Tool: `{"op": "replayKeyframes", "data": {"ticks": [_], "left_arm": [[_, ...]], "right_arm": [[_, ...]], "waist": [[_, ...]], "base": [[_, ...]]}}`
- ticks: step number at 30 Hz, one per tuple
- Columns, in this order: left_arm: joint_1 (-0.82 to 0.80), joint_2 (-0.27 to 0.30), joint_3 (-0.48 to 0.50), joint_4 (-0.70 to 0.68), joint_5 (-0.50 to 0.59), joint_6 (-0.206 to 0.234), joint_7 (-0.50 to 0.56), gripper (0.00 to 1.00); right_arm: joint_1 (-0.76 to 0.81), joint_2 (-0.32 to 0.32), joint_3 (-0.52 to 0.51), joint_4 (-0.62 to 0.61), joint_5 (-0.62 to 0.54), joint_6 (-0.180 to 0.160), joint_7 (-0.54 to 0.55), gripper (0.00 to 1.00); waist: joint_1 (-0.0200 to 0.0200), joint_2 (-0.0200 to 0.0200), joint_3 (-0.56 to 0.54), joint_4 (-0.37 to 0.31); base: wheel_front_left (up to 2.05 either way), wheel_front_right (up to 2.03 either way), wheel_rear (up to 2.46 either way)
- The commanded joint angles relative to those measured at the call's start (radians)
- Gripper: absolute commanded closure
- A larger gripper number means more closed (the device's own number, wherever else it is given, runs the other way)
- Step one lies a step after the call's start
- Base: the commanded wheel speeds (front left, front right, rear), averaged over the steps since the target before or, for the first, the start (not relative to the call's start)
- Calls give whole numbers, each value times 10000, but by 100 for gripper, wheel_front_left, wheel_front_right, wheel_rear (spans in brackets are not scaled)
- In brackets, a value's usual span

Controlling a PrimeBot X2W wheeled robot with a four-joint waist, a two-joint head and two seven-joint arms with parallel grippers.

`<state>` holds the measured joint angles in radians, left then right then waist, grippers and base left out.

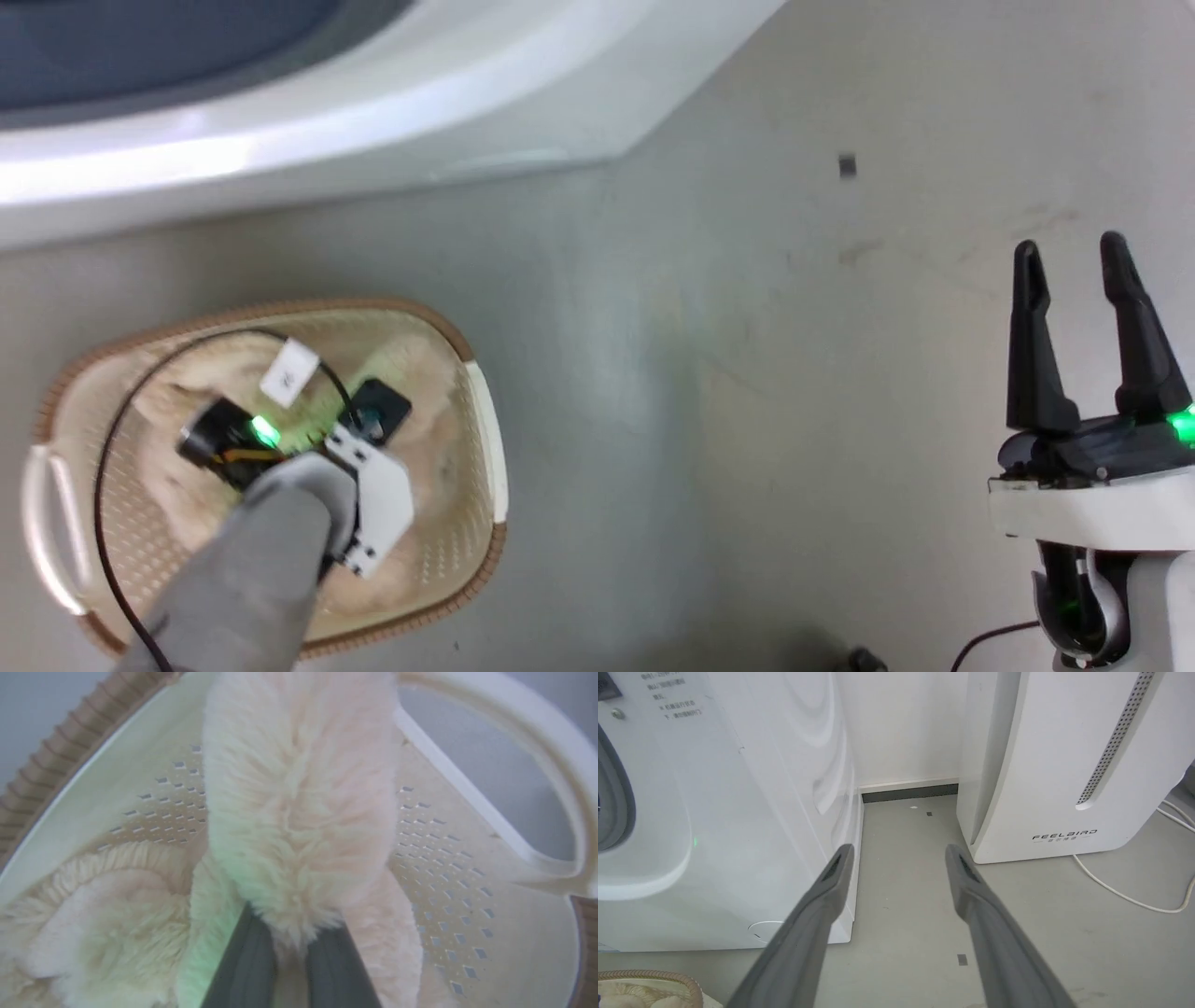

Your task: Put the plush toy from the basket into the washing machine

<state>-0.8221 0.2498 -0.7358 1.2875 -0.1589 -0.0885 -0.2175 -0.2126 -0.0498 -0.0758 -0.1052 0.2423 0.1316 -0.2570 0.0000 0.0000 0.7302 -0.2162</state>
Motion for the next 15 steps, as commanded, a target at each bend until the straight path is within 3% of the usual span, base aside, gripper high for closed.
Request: {"op": "replayKeyframes", "data": {"ticks": [1, 8, 15], "left_arm": [[188, -54, 58, -27, -92, 72, -126, 100], [1246, -226, 448, -663, -647, 243, -429, 100], [2738, 76, 1109, -2791, -1067, 597, -439, 100]], "right_arm": [[47, -4, -14, 57, -115, -9, -47, 0], [491, -4, -71, 379, -381, -9, -47, 0], [1015, -4, -57, 634, -570, -9, -47, 0]], "waist": [[0, 0, -792, 232], [0, 0, -2432, 696], [0, 0, -3783, 1106]], "base": [[0, 0, 0], [0, 0, 0], [0, 0, 0]]}}
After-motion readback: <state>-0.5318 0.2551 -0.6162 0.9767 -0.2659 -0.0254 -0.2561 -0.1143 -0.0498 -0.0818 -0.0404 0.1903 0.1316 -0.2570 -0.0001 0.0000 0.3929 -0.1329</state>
